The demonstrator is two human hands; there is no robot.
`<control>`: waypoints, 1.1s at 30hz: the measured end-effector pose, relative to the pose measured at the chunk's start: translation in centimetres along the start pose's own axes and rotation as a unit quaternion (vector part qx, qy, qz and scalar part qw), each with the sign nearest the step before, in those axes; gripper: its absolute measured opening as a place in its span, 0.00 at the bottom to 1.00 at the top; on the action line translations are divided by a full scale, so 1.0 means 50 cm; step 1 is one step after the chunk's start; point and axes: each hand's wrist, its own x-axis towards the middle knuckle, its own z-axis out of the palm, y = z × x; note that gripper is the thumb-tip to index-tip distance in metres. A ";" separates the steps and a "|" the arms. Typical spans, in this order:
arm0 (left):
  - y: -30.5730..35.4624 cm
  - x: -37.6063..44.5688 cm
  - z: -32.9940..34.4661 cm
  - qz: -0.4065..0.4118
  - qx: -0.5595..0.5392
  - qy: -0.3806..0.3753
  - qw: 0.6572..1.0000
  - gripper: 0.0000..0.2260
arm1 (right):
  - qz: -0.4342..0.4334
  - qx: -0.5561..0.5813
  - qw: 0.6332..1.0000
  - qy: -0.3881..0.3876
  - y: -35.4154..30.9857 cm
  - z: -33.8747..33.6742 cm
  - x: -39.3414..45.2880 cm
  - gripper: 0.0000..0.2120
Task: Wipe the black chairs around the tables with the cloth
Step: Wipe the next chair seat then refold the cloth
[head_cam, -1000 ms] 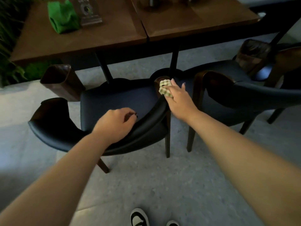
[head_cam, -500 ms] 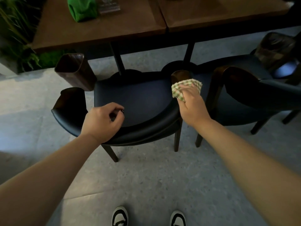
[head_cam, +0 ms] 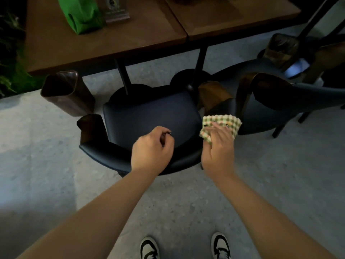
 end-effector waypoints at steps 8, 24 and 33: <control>-0.196 0.101 -0.166 0.105 0.135 -0.214 0.962 0.12 | 0.048 -0.027 0.998 -0.039 -0.012 -0.004 0.003 0.16; -0.252 0.090 -0.164 -0.046 -0.034 0.019 0.998 0.15 | 0.141 -0.063 0.987 0.031 -0.304 0.120 -0.141 0.18; -0.335 0.146 -0.238 -0.255 -0.261 0.128 0.922 0.15 | 0.132 0.019 0.990 -0.037 -0.499 0.252 -0.076 0.11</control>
